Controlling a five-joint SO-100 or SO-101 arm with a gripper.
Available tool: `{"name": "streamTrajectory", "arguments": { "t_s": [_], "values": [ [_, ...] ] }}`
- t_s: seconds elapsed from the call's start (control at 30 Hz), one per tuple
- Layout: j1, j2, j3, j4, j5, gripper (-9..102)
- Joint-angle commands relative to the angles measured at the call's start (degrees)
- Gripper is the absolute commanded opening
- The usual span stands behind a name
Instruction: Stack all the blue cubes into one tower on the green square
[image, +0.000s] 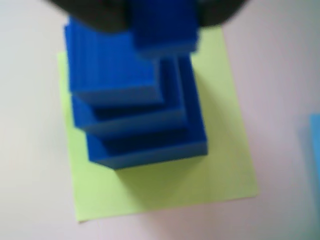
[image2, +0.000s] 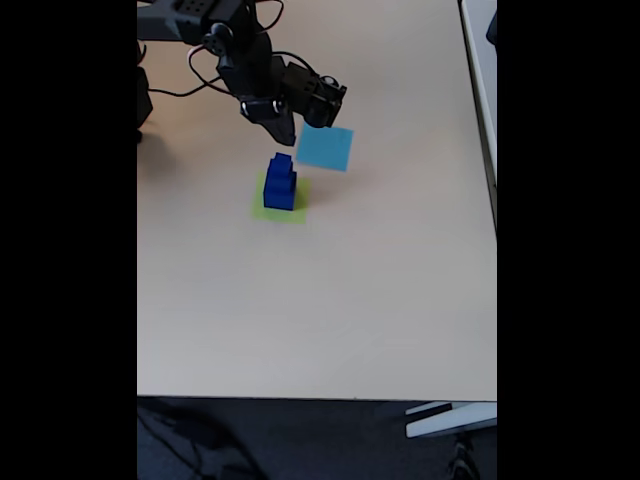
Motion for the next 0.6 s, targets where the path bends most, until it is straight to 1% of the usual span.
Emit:
{"name": "streamTrajectory", "arguments": {
  "t_s": [0.0, 0.57],
  "values": [
    [0.4, 4.1, 0.4, 0.1, -0.4, 0],
    [1.8, 4.5, 1.8, 0.0, -1.2, 1]
  ]
}}
